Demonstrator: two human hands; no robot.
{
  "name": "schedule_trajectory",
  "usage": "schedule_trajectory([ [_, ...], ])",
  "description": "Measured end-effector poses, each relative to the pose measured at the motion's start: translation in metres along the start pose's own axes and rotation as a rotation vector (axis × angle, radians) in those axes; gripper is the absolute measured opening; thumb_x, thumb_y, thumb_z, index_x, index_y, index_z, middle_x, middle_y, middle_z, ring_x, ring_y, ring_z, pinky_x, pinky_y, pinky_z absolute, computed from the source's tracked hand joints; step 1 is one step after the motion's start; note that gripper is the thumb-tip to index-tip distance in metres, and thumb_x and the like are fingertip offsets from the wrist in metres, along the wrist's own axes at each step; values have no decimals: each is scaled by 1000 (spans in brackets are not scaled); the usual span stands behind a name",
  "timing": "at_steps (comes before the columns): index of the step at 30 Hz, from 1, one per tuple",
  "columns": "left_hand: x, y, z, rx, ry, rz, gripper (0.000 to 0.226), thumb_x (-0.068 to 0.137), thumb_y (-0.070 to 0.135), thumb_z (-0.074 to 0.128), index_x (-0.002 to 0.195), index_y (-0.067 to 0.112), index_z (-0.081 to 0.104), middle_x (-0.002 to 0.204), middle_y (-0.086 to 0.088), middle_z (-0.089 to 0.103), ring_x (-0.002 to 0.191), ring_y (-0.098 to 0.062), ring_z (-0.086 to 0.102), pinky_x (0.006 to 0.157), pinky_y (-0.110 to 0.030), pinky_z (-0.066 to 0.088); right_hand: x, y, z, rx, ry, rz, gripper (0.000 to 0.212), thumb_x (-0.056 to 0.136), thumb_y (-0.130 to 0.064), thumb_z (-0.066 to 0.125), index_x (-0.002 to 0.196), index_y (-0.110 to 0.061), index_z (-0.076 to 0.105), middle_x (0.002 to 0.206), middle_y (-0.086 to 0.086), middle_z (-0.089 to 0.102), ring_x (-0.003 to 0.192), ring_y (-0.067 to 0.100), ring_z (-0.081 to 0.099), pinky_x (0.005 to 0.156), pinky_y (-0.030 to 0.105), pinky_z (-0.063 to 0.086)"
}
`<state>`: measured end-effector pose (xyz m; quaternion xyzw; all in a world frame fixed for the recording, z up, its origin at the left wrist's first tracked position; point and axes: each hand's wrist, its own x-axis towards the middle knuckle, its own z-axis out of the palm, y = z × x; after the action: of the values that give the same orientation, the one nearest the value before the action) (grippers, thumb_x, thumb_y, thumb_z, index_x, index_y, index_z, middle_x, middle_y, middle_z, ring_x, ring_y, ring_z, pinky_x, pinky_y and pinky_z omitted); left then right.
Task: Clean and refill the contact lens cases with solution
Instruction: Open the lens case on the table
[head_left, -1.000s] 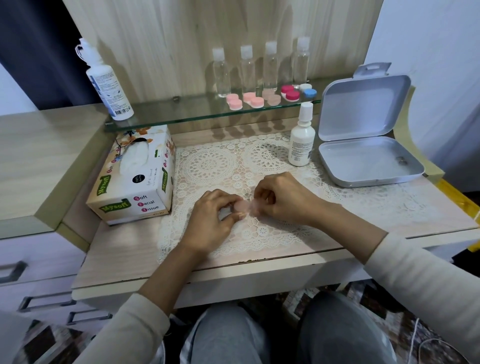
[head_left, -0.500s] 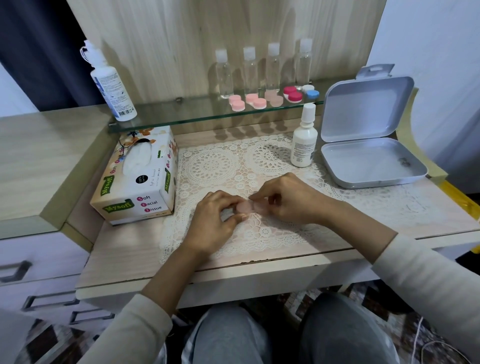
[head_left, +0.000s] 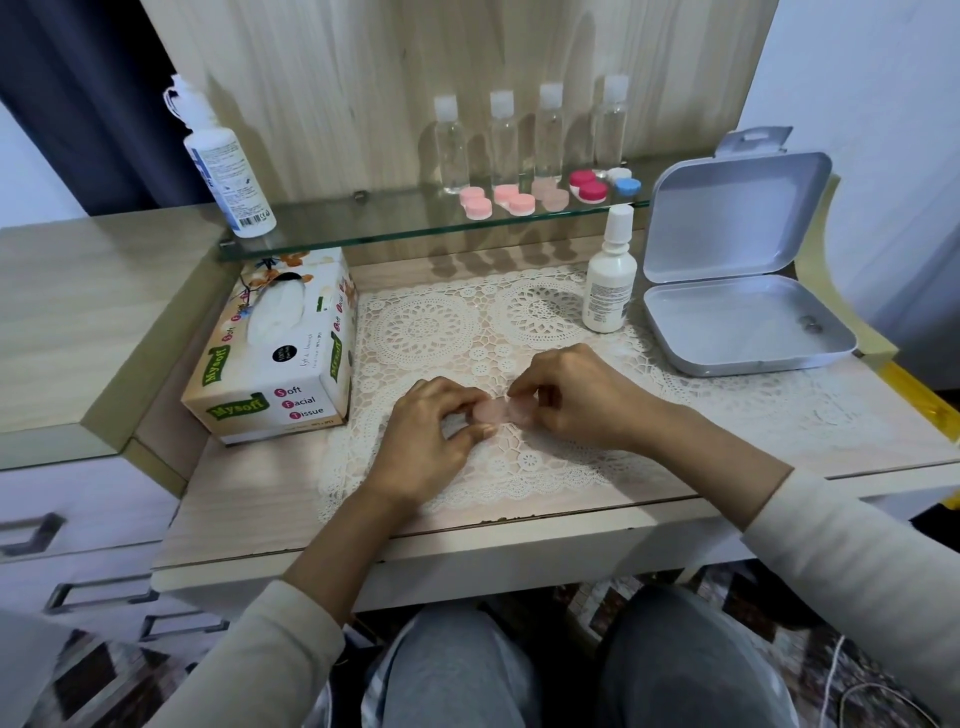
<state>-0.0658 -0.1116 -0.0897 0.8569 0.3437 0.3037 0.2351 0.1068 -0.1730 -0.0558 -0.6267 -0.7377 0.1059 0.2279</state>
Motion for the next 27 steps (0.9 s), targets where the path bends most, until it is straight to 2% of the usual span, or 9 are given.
schedule_trajectory([
  [2,0,0,0,-4,-3,-2,29,73,17,76,101,13,70,92,0,63,90,-15,57,84,-27,45,-1,1,4,-23,14,16,17,82,-10,62,96,-8,70,89,5,65,70,10,46,61,16,32],
  [6,2,-1,1,-6,0,-14,28,73,16,76,100,11,71,89,3,60,84,-10,56,78,-9,40,-5,2,11,-22,32,26,19,80,-15,66,96,-5,67,87,3,58,71,11,44,59,15,30],
  [8,2,-2,0,-12,-12,-22,28,73,16,76,100,11,71,89,3,61,83,-10,57,76,-6,39,-6,2,12,-8,37,18,20,79,-16,68,96,-5,67,86,3,57,72,13,45,59,15,32],
  [11,3,-1,-3,-19,-48,-22,28,74,16,75,102,13,71,91,3,61,88,-12,56,80,-13,40,-8,2,11,-2,40,-4,18,81,-12,65,97,-5,69,88,5,62,72,15,49,63,21,37],
  [14,4,0,-5,28,-113,6,29,78,16,71,107,15,69,98,3,61,95,-12,48,85,-22,35,-8,1,9,16,46,-18,19,80,-9,64,98,-6,70,90,8,65,71,15,51,64,20,39],
  [19,10,-2,-9,87,-223,46,34,82,15,67,116,18,63,103,9,56,99,-12,39,87,-19,30,-8,2,10,28,52,-19,20,80,-5,63,98,-5,70,90,10,66,69,12,48,61,14,32],
  [23,10,-3,-12,63,-261,57,36,83,12,65,116,25,63,102,17,54,99,-12,39,85,-10,29,-9,3,11,49,59,-16,21,81,-6,64,101,-7,70,92,9,66,72,11,49,63,15,36],
  [25,8,-2,-14,46,-263,35,37,81,18,68,117,27,62,104,16,56,101,-11,41,86,-7,29,-8,3,12,54,66,-16,21,82,-7,64,102,-8,70,93,8,66,73,10,48,64,16,35],
  [27,6,0,-13,10,-223,-28,44,73,29,75,115,25,64,104,13,58,100,-7,46,88,-11,35,-8,4,12,55,74,-18,21,82,-8,64,102,-8,69,93,8,66,73,8,47,61,10,31],
])
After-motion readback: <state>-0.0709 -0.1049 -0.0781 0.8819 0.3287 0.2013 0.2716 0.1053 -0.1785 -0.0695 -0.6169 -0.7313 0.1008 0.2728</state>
